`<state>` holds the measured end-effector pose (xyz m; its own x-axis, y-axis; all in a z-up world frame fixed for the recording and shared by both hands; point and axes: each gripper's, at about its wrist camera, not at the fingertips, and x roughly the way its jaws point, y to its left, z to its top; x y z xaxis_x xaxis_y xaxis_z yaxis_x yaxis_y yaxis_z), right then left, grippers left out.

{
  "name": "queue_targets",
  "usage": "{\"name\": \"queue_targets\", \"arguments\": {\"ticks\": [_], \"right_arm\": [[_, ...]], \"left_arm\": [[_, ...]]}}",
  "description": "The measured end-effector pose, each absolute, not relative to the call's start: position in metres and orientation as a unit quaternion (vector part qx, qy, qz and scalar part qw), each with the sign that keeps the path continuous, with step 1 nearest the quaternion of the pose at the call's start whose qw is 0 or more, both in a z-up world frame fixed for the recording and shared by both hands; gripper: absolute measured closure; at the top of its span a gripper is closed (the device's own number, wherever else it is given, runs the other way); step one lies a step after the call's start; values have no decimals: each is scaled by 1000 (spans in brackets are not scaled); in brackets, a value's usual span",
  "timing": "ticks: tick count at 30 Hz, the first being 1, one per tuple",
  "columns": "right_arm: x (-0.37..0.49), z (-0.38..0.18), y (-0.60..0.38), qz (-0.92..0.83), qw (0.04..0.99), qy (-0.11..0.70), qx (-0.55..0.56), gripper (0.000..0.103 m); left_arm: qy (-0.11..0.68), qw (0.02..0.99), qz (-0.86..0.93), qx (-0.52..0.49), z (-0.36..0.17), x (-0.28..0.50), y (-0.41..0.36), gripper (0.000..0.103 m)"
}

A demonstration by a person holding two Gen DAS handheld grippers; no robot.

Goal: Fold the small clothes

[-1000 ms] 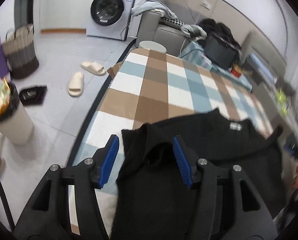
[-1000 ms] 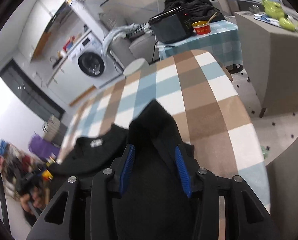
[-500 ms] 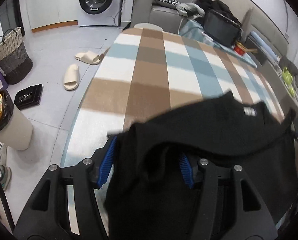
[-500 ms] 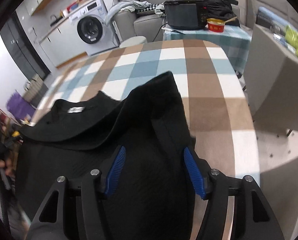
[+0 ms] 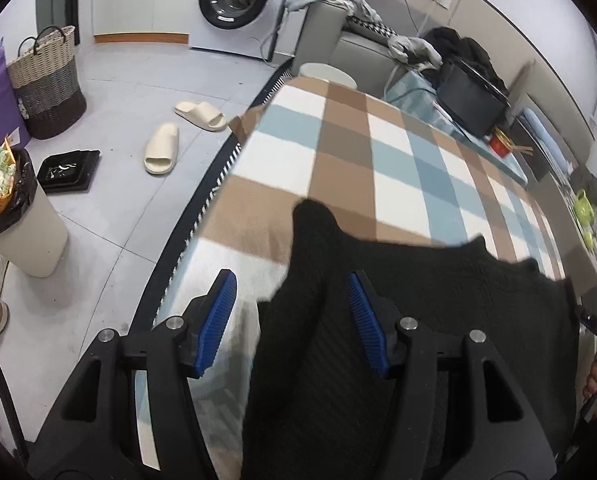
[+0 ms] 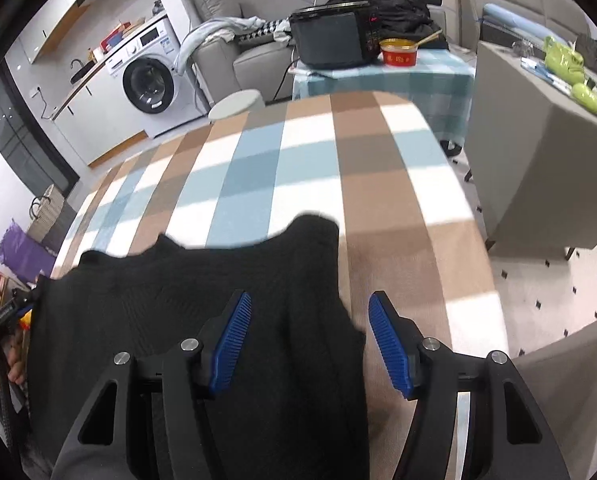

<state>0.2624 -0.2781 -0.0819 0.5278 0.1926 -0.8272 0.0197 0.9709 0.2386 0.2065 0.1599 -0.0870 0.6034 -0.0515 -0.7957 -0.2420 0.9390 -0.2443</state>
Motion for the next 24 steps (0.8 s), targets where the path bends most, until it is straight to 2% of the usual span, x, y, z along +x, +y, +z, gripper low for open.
{"name": "queue_targets", "arguments": {"ticks": [3,6,11,17,21,23,24], "right_arm": [[242,-83,-278,62,862,490,117,39],[218,-83,-280,78,858,492,126,32],[172,-85,-283,105,851,492,152,20],[115,-86,-278,144,851,482,154,21],[75,-89,-286,160,845,472,193,21],[58,-91,-289,169,843,465,211,34],[52,-93,-290,177,841,462,218,37]], "left_arm": [[445,881,48,-152,-86,189,151,48],[450,881,38,-141,-85,170,141,46],[461,878,25,-128,-83,126,131,37],[462,878,22,-124,-84,67,128,37],[466,874,23,-136,-88,35,125,37],[472,871,22,-136,-92,24,122,37],[473,870,21,-136,-93,19,120,36]]}}
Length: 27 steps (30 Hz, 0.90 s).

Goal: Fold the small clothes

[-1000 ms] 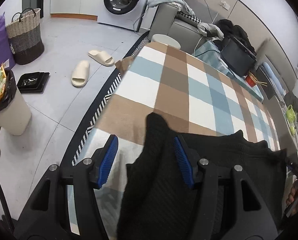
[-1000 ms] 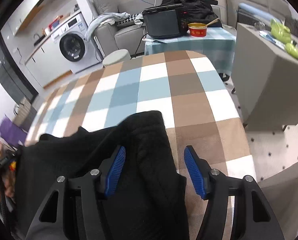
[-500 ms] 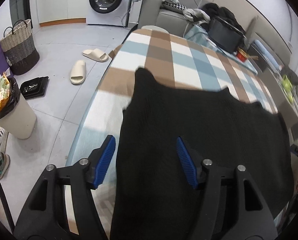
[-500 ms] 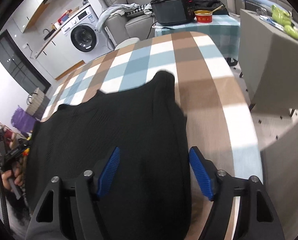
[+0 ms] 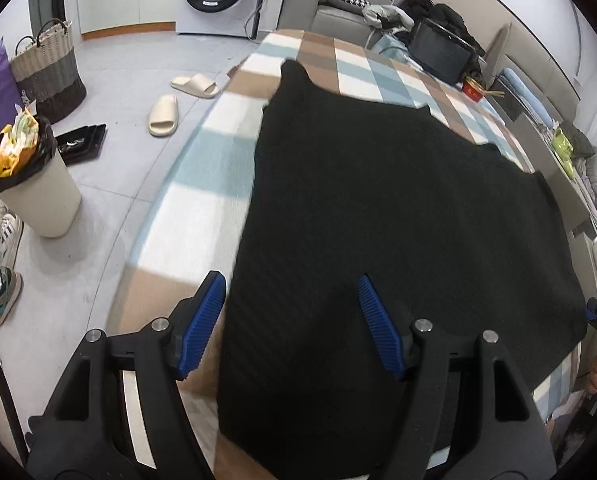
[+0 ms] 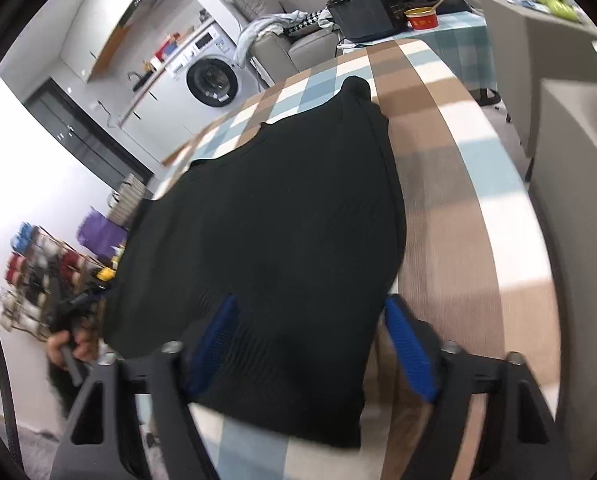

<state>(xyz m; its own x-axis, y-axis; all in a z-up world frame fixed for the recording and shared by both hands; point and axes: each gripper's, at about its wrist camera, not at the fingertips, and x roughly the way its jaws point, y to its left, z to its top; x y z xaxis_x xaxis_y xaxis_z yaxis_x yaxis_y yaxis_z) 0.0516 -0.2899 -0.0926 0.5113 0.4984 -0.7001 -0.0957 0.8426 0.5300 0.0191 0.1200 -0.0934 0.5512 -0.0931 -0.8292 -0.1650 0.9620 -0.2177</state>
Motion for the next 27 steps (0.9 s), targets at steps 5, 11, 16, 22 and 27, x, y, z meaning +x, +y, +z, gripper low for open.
{"name": "queue_targets", "arguments": {"ticks": [5,11,16,22,27], "right_arm": [[30,-99,-284,199,840,459,211,59],[30,-107,-281,196,846,463,178,91],[18,-99,-287,203,855,447,168,95],[16,-106,-285,208,846,461,170,94],[18,-101,-285,214,849,446,183,88]], "left_arm": [[476,869,18,-135,-98,-3,112,36],[478,869,13,-127,-98,-25,106,36],[476,869,17,-133,-95,-41,114,36],[466,871,16,-155,-96,-58,122,36],[457,875,2,-160,-92,-66,119,36]]}}
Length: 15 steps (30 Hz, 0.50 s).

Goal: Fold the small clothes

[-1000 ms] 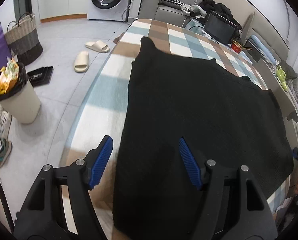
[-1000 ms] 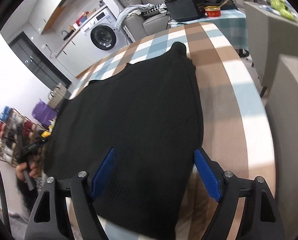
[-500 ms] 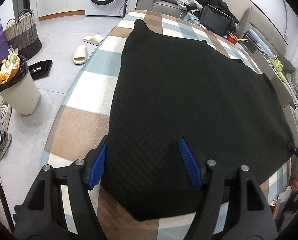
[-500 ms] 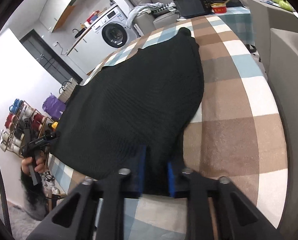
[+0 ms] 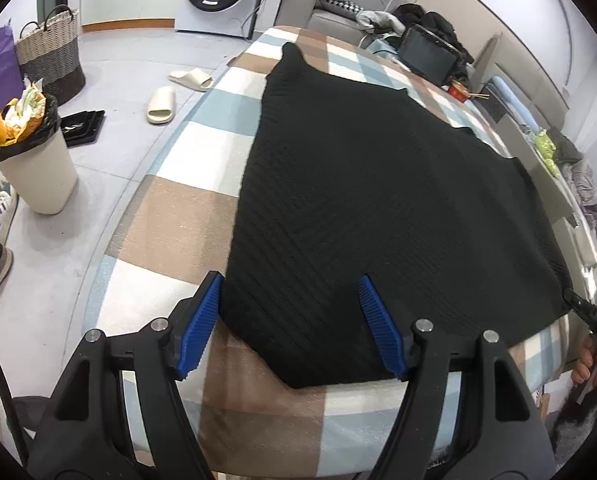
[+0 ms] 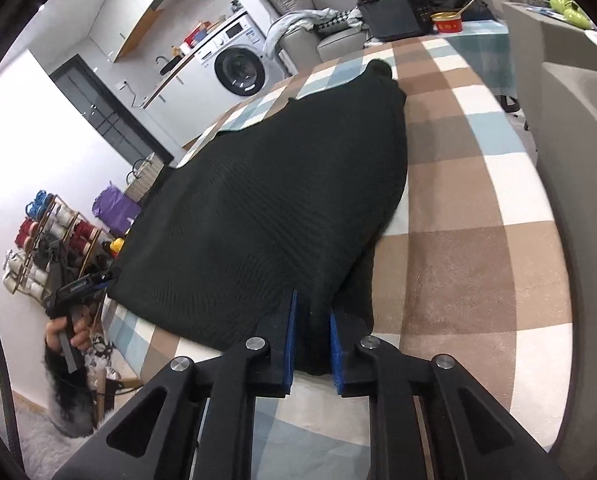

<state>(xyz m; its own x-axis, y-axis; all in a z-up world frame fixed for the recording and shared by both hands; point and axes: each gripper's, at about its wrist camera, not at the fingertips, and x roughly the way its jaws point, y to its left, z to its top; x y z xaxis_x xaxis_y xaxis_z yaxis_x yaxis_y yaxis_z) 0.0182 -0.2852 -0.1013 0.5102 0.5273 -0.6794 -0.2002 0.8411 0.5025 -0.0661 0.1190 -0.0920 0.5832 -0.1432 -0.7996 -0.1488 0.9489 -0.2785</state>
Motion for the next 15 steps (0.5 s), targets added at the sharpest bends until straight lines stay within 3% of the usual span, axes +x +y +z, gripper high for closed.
{"name": "queue_targets", "arguments": {"ticks": [3,5,8,13,15], "right_arm": [[21,-100,-285,233,847,435,200,76],[26,-104,-287,238,841,434,220,71],[32,-110,-285,235,835,443,227,71],[34,-117,-278,232,833,454,216,69],[31,-117,-275,226,836,452,213,68]], "left_arm": [[446,881,-2,-157,-90,-68,116,38],[443,881,-9,-169,-90,-69,117,56],[437,882,-11,-178,-89,-69,120,71],[444,878,-7,-179,-90,-67,121,69],[451,878,5,-162,-93,-64,116,64]]}}
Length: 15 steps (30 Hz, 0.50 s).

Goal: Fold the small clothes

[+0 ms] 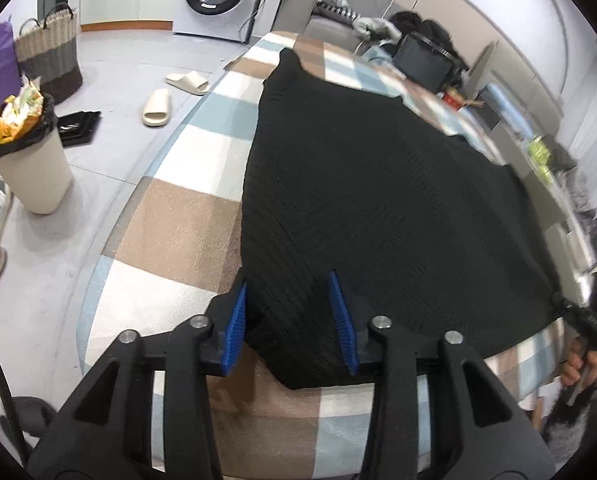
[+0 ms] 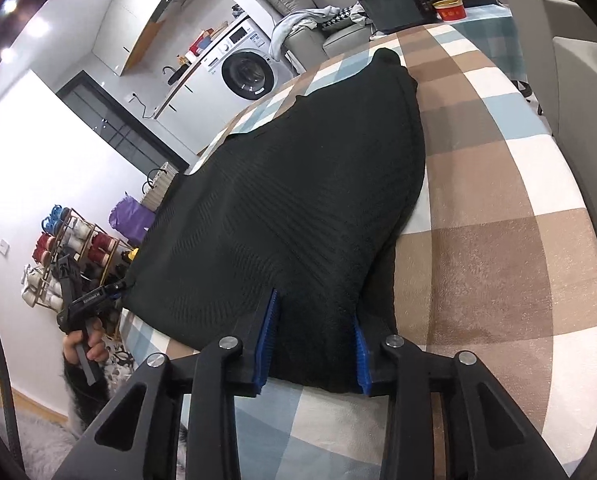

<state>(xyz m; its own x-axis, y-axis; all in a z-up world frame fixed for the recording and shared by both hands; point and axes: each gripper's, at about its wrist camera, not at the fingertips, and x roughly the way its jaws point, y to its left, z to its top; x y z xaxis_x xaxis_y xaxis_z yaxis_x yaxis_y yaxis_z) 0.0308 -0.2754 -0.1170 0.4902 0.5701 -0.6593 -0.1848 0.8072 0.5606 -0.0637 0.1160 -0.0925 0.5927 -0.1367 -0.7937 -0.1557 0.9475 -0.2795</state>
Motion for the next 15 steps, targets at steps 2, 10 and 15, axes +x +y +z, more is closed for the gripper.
{"name": "queue_targets", "arguments": {"ticks": [2,10,15], "right_arm": [[29,-116,-273,218,838,450,218,63],[24,-111,-257,197,855,449,167,61],[24,-113,-259,218,850,442,187,43]], "left_arm": [[452,879,8,-150,-94,-62,111,58],[449,882,12,-143,-95,-60,106,57],[446,885,10,-134,-95,-60,104,56]]}}
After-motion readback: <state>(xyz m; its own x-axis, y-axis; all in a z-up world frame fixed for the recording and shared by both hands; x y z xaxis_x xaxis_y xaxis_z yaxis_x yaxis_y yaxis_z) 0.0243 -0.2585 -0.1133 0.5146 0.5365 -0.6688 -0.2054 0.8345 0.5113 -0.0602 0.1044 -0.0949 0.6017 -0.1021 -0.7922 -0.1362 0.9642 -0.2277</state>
